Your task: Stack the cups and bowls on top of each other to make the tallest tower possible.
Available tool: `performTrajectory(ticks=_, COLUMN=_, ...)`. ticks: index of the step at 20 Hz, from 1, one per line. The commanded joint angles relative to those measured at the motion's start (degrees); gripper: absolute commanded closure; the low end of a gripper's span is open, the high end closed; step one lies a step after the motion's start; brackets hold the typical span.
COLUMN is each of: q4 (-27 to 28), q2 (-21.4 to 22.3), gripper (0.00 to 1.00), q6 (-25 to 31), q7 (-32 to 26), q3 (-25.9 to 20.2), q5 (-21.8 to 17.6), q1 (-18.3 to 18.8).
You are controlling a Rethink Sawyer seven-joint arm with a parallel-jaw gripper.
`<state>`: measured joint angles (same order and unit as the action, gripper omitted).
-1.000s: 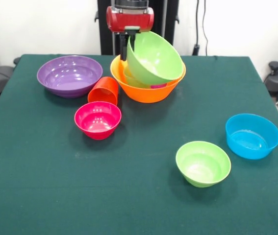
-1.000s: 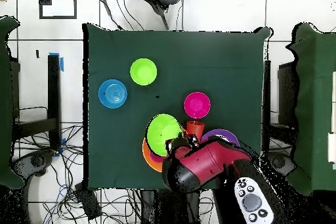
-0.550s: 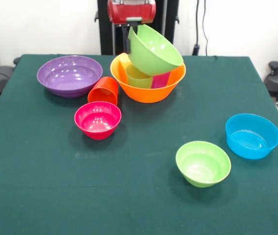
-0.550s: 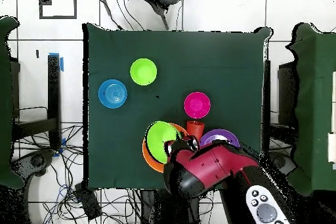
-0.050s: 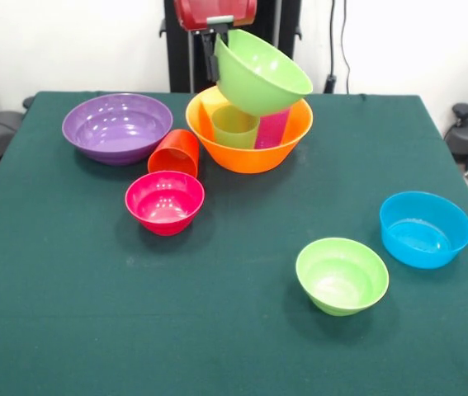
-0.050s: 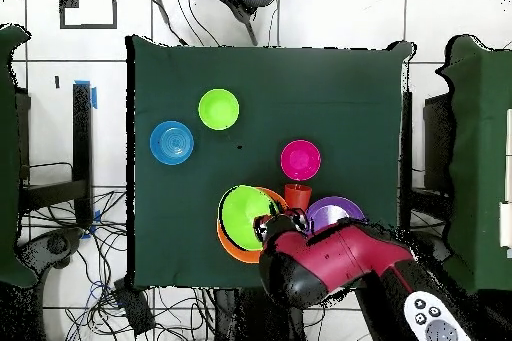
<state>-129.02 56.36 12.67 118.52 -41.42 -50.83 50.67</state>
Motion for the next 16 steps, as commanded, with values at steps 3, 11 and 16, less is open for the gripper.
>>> performTrajectory(ticks=3, q4=-3.5, q2=-2.2, gripper=1.00, q6=0.0, q7=-4.6, q3=-8.1, q5=0.5, q1=0.1)
performTrajectory(ticks=11, q4=-2.1, q2=-7.5, gripper=1.00, q6=-0.2, q7=-4.6, q3=-6.5, q5=-3.5, q1=0.5)
performTrajectory(ticks=16, q4=-2.1, q2=-7.9, gripper=1.00, q6=0.7, q7=-5.9, q3=-7.0, q5=-3.7, q1=1.9)
